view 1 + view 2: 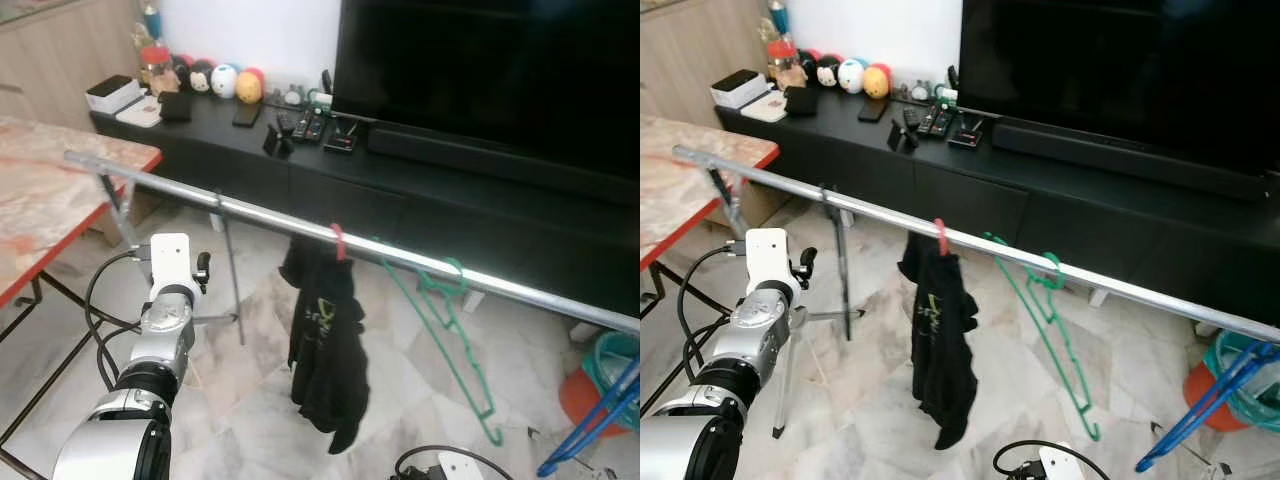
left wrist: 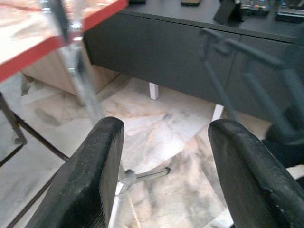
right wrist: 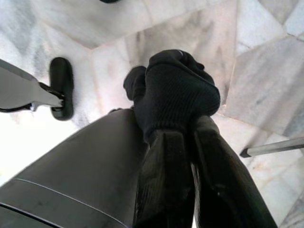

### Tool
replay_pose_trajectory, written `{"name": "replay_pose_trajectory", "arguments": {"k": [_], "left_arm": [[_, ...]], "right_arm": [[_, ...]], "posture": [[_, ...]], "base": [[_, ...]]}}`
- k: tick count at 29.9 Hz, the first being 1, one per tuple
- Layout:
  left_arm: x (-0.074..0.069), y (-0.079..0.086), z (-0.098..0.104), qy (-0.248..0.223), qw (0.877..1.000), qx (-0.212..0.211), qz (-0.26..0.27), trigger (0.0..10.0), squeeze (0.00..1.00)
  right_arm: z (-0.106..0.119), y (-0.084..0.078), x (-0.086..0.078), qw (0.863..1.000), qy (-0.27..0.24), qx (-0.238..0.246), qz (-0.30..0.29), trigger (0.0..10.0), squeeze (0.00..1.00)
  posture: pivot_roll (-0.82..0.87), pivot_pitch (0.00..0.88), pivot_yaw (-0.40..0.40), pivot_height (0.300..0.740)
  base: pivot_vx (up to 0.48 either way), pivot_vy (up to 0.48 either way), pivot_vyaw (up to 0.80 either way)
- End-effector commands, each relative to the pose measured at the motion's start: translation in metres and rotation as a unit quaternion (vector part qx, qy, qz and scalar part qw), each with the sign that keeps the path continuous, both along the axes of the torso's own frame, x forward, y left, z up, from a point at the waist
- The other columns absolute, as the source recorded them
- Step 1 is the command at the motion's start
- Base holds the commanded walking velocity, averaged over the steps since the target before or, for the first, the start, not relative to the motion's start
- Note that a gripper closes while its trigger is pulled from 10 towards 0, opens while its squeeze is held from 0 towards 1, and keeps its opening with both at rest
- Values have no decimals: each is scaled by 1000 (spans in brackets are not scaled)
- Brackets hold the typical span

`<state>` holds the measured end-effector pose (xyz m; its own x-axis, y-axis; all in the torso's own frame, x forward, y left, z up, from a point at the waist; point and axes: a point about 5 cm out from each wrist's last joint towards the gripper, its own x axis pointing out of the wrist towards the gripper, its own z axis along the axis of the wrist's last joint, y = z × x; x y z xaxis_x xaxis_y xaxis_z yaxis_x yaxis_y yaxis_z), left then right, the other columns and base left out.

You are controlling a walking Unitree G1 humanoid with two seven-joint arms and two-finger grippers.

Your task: Hang hanger

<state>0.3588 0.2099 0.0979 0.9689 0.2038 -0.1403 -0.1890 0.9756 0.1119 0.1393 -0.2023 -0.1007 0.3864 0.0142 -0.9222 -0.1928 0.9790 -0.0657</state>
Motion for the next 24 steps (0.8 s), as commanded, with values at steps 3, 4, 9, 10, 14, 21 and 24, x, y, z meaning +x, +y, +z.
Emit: {"name": "replay_pose_trajectory", "arguments": {"k": [3,4,9,10,14,21,24], "left_arm": [[2,-5,5,-13,1000,2,-16,10000,0],[2,-6,5,-13,1000,2,-21,10000,0],[3,-9,6,-17,1000,-3,-25,10000,0],[3,-9,6,-17,1000,-3,-25,10000,0],[4,-13,8,-23,999,-8,-36,10000,0],[4,-19,10,-32,998,-16,-54,10000,0],[4,-20,9,-32,998,-17,-54,10000,0]], "right_arm": [[0,-3,-1,1000,-3,-2,-6,10000,0],[0,-3,-1,1000,-3,-2,-6,10000,0],[0,-4,-1,1000,-3,-2,-6,10000,0],[0,-4,-1,1000,-3,-2,-6,10000,0],[0,-4,-1,1000,-3,-2,-6,10000,0],[1,-4,-1,1000,-4,-4,-7,10000,0],[1,-4,-1,1000,-5,-4,-8,10000,0]], "posture": [[-84,0,-37,740],[-84,0,-37,740],[-84,0,-37,740],[-84,0,-37,740],[-84,0,-37,740],[-79,0,-39,740],[-80,0,-37,740]], "base": [[0,0,0],[0,0,0],[0,0,0],[0,0,0],[0,0,0],[0,0,0],[0,0,0]]}}
